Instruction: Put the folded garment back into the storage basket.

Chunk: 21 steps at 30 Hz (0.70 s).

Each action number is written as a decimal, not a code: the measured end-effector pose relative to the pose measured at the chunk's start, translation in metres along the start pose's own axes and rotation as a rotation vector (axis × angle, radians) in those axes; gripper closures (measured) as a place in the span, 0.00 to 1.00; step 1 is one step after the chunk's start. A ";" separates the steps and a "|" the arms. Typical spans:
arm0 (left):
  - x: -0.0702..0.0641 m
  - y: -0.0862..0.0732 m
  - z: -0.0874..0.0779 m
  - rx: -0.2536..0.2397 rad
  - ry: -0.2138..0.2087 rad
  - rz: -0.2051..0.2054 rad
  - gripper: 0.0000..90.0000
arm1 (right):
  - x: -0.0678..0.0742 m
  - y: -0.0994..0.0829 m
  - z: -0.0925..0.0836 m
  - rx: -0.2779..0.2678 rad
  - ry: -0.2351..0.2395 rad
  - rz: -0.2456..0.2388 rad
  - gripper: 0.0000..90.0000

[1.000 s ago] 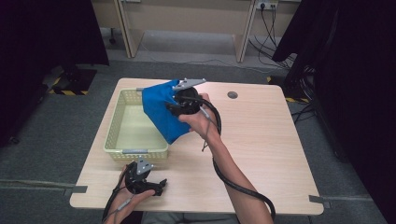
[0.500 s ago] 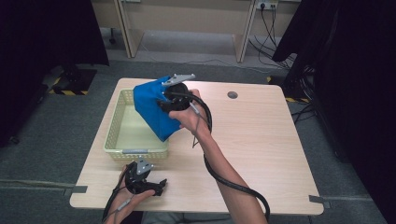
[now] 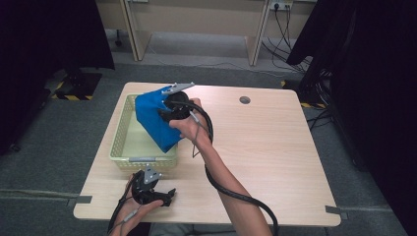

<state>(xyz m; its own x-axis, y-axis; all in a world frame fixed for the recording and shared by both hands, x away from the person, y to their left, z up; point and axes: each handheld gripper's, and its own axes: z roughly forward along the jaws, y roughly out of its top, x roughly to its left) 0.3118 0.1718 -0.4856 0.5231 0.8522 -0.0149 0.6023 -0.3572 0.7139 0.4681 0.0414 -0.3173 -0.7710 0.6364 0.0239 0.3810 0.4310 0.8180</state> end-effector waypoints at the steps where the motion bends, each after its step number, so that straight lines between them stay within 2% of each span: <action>1: 0.000 0.000 0.000 0.000 0.000 0.000 0.00 | 0.001 -0.001 0.002 0.004 -0.002 0.003 0.78; 21: 0.000 0.000 0.000 -0.001 0.001 -0.001 0.00 | 0.002 -0.023 0.045 0.100 0.005 0.041 0.77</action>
<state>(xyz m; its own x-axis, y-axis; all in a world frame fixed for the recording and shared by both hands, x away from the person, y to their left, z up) 0.3118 0.1717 -0.4856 0.5220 0.8528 -0.0154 0.6025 -0.3558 0.7144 0.4807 0.0618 -0.3620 -0.7561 0.6517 0.0598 0.4617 0.4665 0.7545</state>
